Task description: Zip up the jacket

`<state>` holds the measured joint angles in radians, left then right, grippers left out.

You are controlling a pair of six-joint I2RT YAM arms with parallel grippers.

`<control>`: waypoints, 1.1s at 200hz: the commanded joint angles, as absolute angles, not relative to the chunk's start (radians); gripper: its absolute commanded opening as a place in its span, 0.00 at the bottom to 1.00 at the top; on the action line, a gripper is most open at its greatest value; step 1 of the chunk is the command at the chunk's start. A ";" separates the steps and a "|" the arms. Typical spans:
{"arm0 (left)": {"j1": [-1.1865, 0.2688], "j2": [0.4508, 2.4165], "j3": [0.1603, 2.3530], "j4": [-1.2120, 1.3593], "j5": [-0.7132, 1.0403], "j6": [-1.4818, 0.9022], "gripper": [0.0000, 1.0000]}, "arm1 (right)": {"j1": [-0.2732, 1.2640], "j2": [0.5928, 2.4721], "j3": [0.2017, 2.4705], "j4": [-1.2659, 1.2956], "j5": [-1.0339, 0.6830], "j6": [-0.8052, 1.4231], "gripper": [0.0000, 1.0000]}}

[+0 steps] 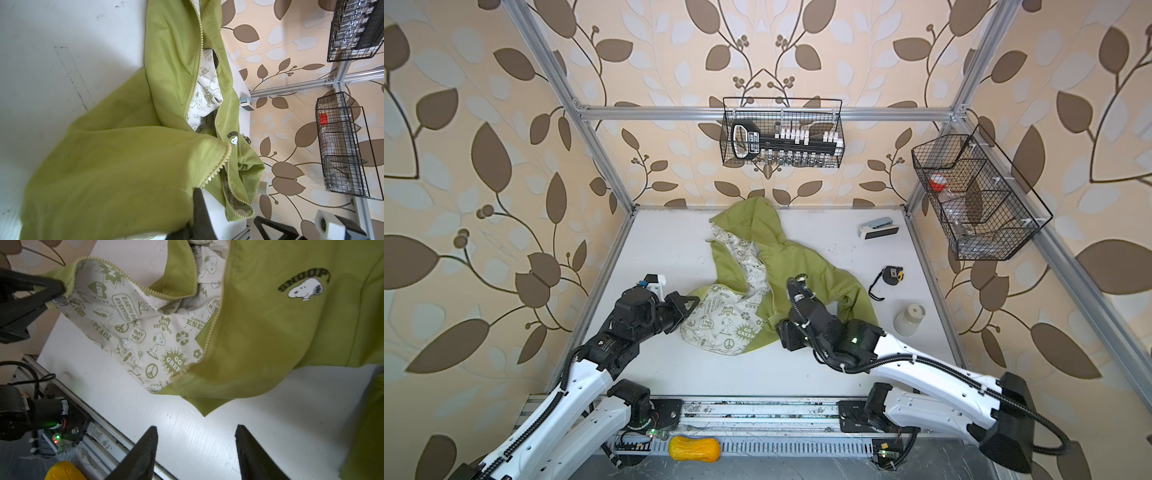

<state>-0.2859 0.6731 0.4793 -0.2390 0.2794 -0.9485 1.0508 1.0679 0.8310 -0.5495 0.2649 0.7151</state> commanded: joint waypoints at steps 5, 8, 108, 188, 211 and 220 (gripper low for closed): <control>-0.273 0.647 0.496 -0.254 0.263 -0.931 0.00 | 1.169 1.201 0.921 -0.625 0.491 0.840 0.65; -0.273 0.644 0.497 -0.255 0.262 -0.931 0.00 | 1.173 1.217 0.926 -0.622 0.495 0.841 0.65; -0.270 0.629 0.504 -0.281 0.275 -0.924 0.00 | 0.788 1.482 0.924 -0.372 0.412 0.613 0.29; -0.265 0.696 0.559 -0.293 0.222 -0.910 0.00 | 0.482 1.309 1.048 -0.267 -0.374 0.372 0.00; -0.256 0.702 0.618 -0.363 0.145 -0.862 0.00 | 0.486 1.362 1.170 -0.205 -0.627 0.402 0.00; -0.251 0.706 0.649 -0.398 0.113 -0.847 0.00 | 0.487 1.374 1.203 -0.161 -0.701 0.426 0.00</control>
